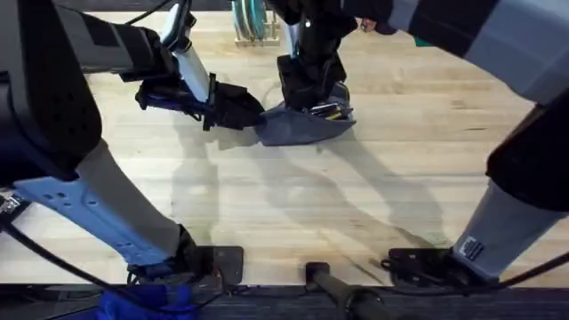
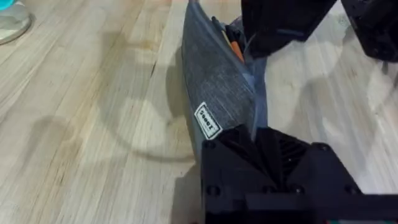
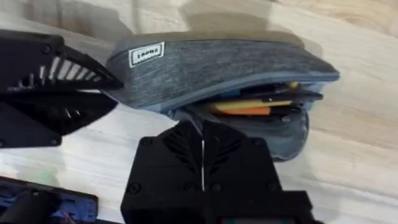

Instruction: Unzip the bag, pick up the pens from the table one at a time and place them inside, then zip the bag closed.

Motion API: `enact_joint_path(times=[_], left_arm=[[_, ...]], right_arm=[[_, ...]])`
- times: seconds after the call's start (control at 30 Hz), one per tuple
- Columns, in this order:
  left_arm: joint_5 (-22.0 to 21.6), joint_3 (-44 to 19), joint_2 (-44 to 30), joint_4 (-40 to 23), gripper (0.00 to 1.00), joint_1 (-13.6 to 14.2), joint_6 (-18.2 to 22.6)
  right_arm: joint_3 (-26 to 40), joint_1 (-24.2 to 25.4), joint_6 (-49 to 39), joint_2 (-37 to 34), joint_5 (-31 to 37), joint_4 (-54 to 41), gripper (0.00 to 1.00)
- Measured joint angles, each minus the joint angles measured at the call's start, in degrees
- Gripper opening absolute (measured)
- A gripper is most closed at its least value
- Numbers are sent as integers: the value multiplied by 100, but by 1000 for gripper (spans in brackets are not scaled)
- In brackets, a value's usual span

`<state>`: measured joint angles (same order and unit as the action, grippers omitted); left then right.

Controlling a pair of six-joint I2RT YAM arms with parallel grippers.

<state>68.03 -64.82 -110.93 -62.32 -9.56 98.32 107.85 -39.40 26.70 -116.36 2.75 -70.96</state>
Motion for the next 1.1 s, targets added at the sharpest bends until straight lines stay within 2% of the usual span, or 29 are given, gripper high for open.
enact_joint_path(times=[0.27, 0.53, 0.83, 1.1], left_arm=[[13, 0, 0, 2, 42, 0, 1], [-72, 0, -2, 4, 42, -37, 0], [-76, 0, -2, 4, 42, -39, 0], [-76, 0, 0, 4, 42, -39, 0]], right_arm=[[0, 88, -24, 206, 174, -145, 33], [2, 596, -44, 361, 649, -372, 33], [1, 727, -277, 361, 779, -655, 33], [2, 1145, -302, 361, 828, -752, 33]])
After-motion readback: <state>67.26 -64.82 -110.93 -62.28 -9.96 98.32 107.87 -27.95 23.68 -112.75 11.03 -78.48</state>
